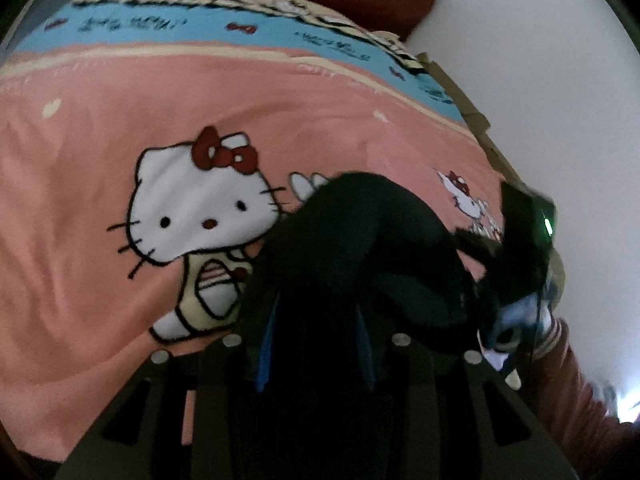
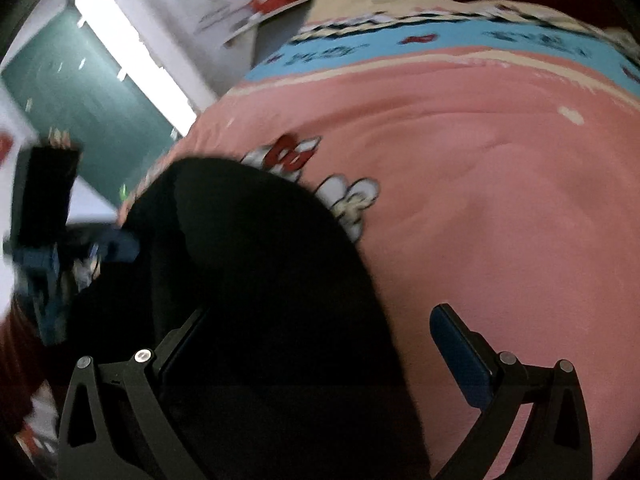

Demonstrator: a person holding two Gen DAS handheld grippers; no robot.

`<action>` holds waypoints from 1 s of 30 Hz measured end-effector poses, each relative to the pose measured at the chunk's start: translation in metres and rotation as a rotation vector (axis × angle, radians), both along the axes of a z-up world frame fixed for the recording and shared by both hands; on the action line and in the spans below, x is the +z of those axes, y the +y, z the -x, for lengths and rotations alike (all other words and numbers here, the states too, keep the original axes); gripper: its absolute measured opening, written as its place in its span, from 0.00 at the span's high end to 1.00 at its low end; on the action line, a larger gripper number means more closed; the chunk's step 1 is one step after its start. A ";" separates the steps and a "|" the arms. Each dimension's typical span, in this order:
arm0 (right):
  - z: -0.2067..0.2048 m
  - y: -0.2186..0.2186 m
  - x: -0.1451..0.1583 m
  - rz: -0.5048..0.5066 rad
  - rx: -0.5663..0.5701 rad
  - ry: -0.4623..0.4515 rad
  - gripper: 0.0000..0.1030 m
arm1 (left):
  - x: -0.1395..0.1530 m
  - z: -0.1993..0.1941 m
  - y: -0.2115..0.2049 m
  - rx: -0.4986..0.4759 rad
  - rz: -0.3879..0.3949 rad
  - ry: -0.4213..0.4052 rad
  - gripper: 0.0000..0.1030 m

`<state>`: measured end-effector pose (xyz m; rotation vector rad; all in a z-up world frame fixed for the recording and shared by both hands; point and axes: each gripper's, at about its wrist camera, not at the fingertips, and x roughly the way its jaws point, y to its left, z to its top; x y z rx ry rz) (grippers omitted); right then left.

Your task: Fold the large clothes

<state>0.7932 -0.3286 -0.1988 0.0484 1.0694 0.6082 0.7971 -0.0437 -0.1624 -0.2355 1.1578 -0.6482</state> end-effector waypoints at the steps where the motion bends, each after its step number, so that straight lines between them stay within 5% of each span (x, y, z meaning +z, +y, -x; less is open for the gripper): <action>1: 0.002 0.006 -0.004 0.034 0.026 -0.006 0.01 | -0.004 -0.004 0.001 0.008 -0.002 0.014 0.66; 4: 0.008 0.010 -0.019 0.059 0.055 0.003 0.01 | -0.012 -0.009 0.000 0.016 -0.009 0.019 0.66; 7: 0.002 -0.005 -0.028 -0.037 -0.006 0.032 0.03 | -0.018 -0.009 -0.001 0.020 -0.008 0.005 0.73; 11: 0.003 -0.019 -0.032 -0.177 -0.052 0.053 0.51 | -0.016 0.000 -0.004 0.004 0.039 -0.010 0.86; 14: 0.012 -0.015 -0.014 -0.143 -0.039 -0.004 0.68 | 0.002 0.014 -0.010 -0.033 0.064 -0.058 0.90; 20: 0.052 -0.021 0.045 -0.153 -0.025 -0.122 0.74 | 0.048 0.053 0.006 -0.051 0.180 -0.141 0.92; 30: 0.159 0.002 0.124 -0.140 0.051 -0.251 0.78 | 0.100 0.143 0.044 -0.018 0.215 -0.224 0.93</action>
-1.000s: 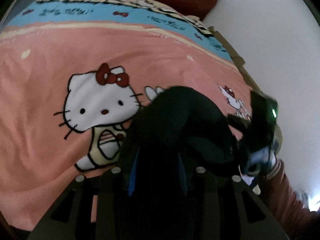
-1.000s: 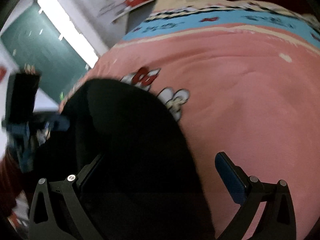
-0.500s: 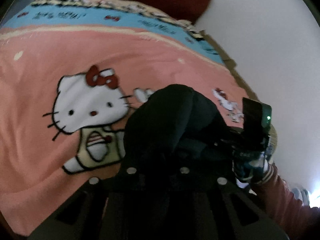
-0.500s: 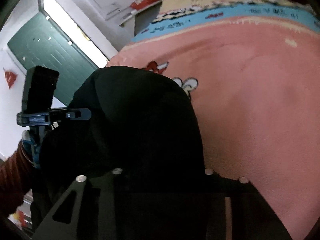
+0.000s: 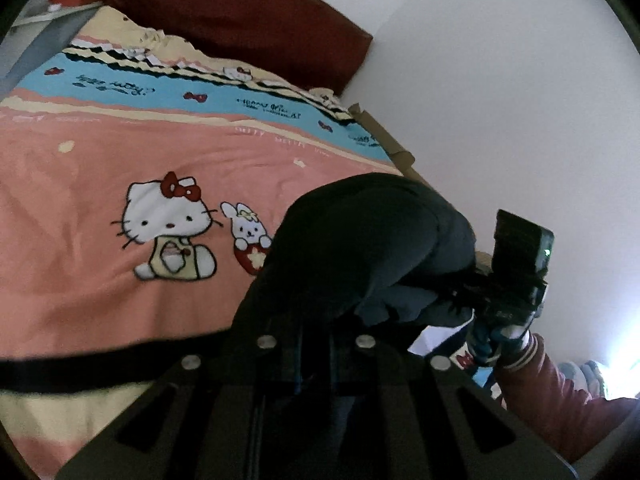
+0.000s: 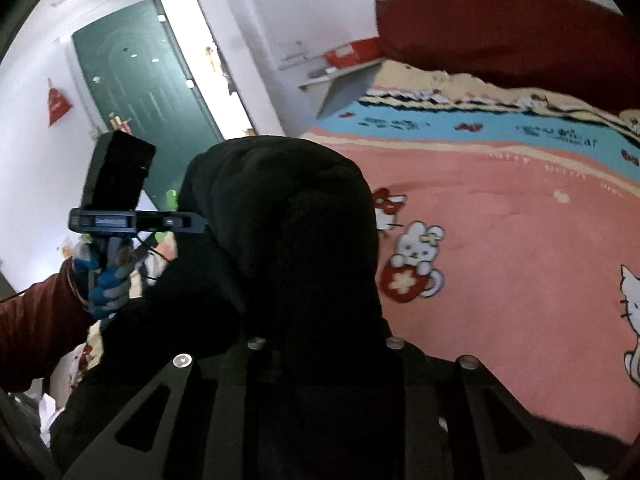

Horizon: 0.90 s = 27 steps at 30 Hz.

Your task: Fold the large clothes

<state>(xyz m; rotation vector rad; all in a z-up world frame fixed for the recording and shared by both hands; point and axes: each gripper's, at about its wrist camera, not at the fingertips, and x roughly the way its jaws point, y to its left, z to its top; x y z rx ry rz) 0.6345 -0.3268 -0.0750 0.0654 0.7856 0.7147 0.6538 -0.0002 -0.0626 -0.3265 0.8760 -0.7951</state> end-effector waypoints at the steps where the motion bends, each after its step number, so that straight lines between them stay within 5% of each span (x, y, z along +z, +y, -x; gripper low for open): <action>1: 0.011 0.002 0.002 -0.012 0.007 -0.007 0.79 | 0.003 0.010 0.006 0.005 0.007 -0.005 0.93; 15: 0.103 0.028 0.010 -0.083 0.055 -0.012 0.81 | 0.003 0.113 0.040 0.057 -0.030 -0.065 0.93; 20: 0.139 0.039 -0.007 -0.030 0.075 0.048 0.81 | -0.009 0.151 0.043 0.042 -0.086 -0.047 0.94; 27: 0.158 0.049 -0.009 0.087 0.055 0.019 0.81 | -0.011 0.179 0.042 0.025 -0.130 -0.059 0.95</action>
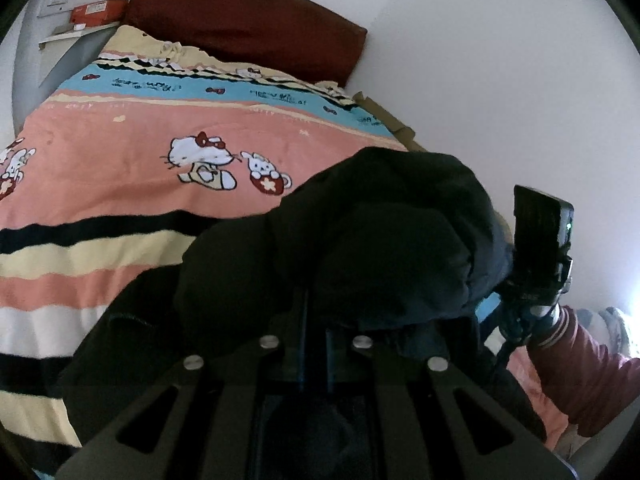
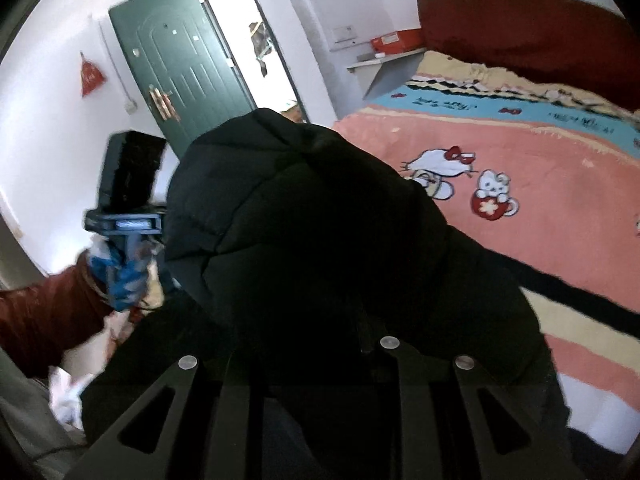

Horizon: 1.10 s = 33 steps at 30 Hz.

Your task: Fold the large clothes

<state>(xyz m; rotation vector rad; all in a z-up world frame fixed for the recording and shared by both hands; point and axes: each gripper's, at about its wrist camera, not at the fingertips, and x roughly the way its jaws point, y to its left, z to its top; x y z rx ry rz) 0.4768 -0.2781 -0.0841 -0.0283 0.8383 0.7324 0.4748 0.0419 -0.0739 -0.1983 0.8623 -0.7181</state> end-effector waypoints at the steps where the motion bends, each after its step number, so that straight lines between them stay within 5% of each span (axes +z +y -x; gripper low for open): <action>1: -0.002 0.000 -0.006 0.025 -0.008 0.001 0.81 | -0.004 0.002 -0.003 -0.004 -0.020 0.005 0.95; 5: -0.003 0.002 -0.047 0.110 -0.050 0.044 0.79 | -0.032 0.010 -0.021 -0.022 -0.084 0.036 0.96; 8: 0.002 -0.002 -0.051 0.101 -0.071 0.056 0.79 | -0.039 0.016 -0.026 -0.014 -0.084 0.039 0.97; 17: 0.043 0.000 0.029 0.038 -0.028 -0.075 0.83 | 0.027 0.048 -0.006 0.005 -0.020 -0.067 0.97; 22: 0.084 0.006 0.042 0.060 0.024 -0.104 0.83 | 0.038 0.094 0.003 -0.026 -0.019 -0.069 0.97; 27: 0.121 0.002 0.019 0.087 0.047 -0.060 0.83 | 0.018 0.135 -0.006 -0.074 -0.034 -0.042 0.97; 33: 0.108 -0.010 -0.039 0.116 -0.017 0.010 0.82 | -0.032 0.115 -0.034 -0.090 -0.086 -0.003 0.98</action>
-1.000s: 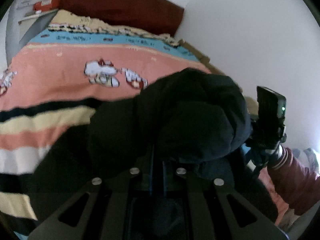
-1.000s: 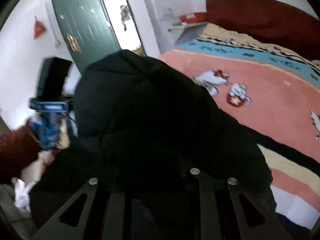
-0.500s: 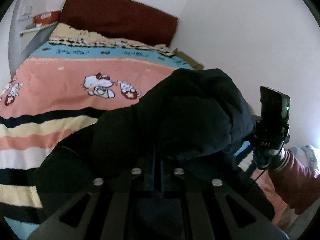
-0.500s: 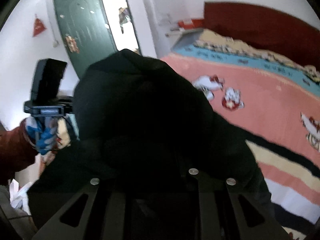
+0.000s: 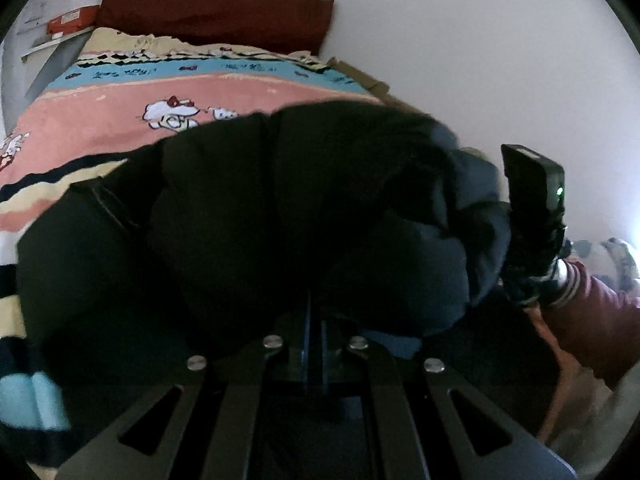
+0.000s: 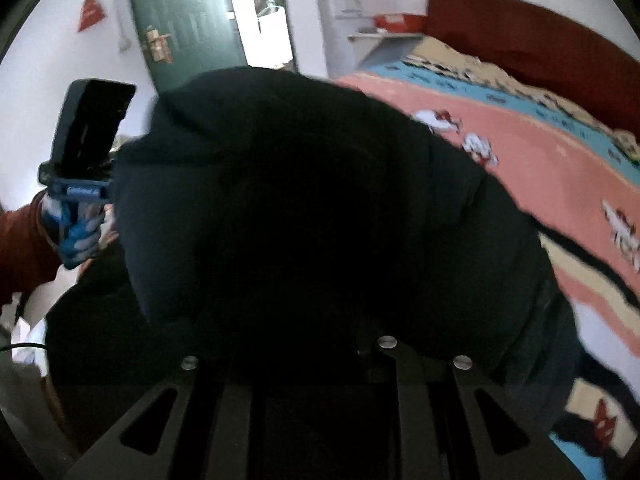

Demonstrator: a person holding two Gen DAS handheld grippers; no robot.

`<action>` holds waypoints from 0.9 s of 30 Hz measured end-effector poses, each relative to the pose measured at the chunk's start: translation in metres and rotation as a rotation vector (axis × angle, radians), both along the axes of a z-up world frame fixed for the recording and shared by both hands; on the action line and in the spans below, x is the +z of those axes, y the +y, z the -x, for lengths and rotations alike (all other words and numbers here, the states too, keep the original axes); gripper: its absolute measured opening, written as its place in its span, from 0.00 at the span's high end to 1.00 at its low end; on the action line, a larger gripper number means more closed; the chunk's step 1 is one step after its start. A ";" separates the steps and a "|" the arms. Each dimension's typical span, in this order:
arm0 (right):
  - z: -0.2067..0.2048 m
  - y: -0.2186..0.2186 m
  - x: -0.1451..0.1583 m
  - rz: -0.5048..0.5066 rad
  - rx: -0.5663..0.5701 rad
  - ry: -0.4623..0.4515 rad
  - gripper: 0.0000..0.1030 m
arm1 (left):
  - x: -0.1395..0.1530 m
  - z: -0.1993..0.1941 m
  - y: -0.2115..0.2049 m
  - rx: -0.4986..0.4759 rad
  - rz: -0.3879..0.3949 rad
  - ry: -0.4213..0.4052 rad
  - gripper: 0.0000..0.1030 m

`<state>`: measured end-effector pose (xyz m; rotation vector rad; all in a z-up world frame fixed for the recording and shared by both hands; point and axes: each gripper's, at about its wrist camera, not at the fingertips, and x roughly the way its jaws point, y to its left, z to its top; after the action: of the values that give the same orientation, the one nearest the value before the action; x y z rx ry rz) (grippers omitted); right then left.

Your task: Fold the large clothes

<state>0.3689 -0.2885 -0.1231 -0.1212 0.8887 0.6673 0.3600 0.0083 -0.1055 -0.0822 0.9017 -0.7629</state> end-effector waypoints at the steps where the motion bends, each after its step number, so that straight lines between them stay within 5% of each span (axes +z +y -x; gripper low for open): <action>1: -0.007 -0.004 -0.007 -0.018 -0.025 0.001 0.82 | -0.007 -0.008 -0.002 0.014 0.008 0.012 0.98; 11: -0.021 -0.002 -0.019 -0.013 -0.064 0.021 0.80 | -0.020 -0.022 -0.006 0.072 -0.004 0.075 0.96; 19: -0.020 0.022 -0.005 0.130 -0.063 0.027 0.50 | -0.005 -0.025 -0.008 0.131 -0.046 0.101 0.95; 22: -0.013 0.026 -0.001 0.145 -0.045 0.039 0.34 | 0.003 -0.023 -0.006 0.152 -0.058 0.100 0.92; 27: 0.001 0.026 0.007 0.145 -0.033 0.040 0.22 | 0.021 -0.010 0.002 0.171 -0.067 0.087 0.85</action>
<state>0.3679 -0.2627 -0.1160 -0.2232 0.9760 0.5761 0.3698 0.0101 -0.0842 -0.1325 0.9882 -0.5728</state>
